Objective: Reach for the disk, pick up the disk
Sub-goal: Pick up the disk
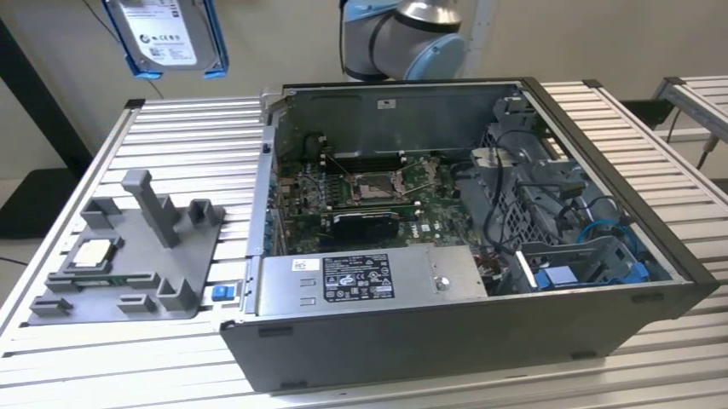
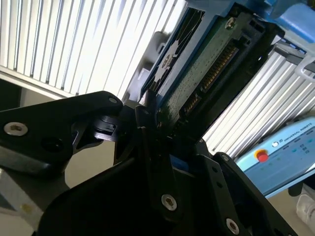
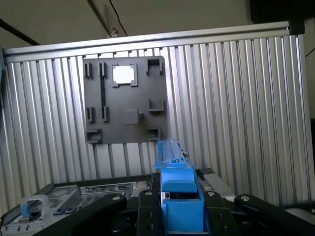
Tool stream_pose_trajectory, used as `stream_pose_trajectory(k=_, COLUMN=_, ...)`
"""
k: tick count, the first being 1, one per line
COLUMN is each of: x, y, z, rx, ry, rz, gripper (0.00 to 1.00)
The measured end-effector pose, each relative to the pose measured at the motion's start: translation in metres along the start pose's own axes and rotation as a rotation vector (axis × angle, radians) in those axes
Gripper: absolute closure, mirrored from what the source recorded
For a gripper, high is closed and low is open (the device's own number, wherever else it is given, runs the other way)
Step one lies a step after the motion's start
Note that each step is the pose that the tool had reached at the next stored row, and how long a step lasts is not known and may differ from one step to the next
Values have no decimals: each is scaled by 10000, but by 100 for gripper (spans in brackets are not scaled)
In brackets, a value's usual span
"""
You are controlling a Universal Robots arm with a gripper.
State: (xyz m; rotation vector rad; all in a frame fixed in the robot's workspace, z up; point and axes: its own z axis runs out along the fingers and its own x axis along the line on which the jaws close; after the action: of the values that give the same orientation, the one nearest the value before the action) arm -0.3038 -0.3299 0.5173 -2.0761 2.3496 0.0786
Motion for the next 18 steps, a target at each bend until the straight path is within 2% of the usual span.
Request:
stream_pose_trajectory(k=11, x=-37, y=-297, z=-9, rx=0, ry=-1, rz=0, gripper=100)
stream_pose_trajectory(k=18, x=-65, y=-524, z=-16, rx=-1, ry=-2, rz=0, gripper=100)
